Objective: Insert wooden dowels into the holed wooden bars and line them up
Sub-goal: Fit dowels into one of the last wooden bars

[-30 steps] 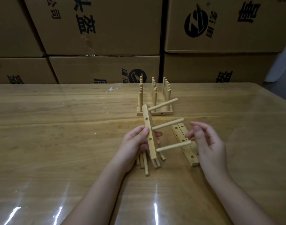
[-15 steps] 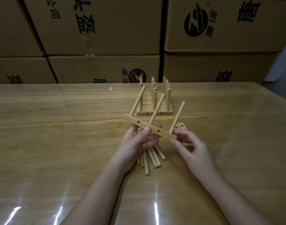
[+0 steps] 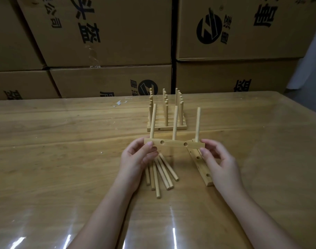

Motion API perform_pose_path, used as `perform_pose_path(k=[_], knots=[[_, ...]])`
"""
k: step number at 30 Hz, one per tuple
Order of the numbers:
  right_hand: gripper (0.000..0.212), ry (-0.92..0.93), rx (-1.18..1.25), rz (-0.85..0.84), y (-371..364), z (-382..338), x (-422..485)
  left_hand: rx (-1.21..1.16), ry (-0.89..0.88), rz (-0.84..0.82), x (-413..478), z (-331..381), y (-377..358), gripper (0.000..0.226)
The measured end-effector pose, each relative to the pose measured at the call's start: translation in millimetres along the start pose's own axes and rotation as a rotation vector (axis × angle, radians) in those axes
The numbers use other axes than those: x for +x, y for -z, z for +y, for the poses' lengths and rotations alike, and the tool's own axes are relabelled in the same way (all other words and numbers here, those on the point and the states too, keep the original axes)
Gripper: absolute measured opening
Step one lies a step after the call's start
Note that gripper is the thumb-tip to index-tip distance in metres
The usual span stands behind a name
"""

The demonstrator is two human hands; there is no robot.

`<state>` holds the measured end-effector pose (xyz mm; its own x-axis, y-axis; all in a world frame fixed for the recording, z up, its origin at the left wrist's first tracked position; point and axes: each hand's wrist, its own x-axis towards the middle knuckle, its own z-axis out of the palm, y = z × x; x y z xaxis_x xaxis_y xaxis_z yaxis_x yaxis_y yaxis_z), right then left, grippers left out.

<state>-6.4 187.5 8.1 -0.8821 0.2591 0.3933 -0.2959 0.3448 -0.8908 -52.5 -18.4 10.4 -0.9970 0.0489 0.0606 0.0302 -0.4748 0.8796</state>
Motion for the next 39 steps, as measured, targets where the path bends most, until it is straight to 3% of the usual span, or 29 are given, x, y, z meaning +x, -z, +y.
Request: perform_pose_path(k=[8, 14, 20, 29, 39], knots=[[0.028, -0.052, -0.089, -0.053, 0.6, 10.8, 3.9, 0.571, 0.007, 0.057, -4.0, 9.0, 11.1, 0.025], [0.025, -0.084, -0.114, -0.117, -0.1, 20.7, 7.0, 0.613, -0.012, 0.089, -2.9, 21.4, 16.8, 0.023], [0.026, -0.093, -0.139, -0.113, 1.0, 22.1, 9.7, 0.635, -0.001, 0.221, 2.5, 15.9, 19.9, 0.028], [0.015, -0.047, -0.296, -0.107, -0.3, 24.8, 9.9, 0.935, 0.055, 0.252, 48.0, 9.4, 14.3, 0.032], [0.033, -0.045, -0.515, -0.232, -1.4, 28.4, 8.2, 1.186, 0.071, 0.270, 101.5, -11.5, 16.6, 0.035]])
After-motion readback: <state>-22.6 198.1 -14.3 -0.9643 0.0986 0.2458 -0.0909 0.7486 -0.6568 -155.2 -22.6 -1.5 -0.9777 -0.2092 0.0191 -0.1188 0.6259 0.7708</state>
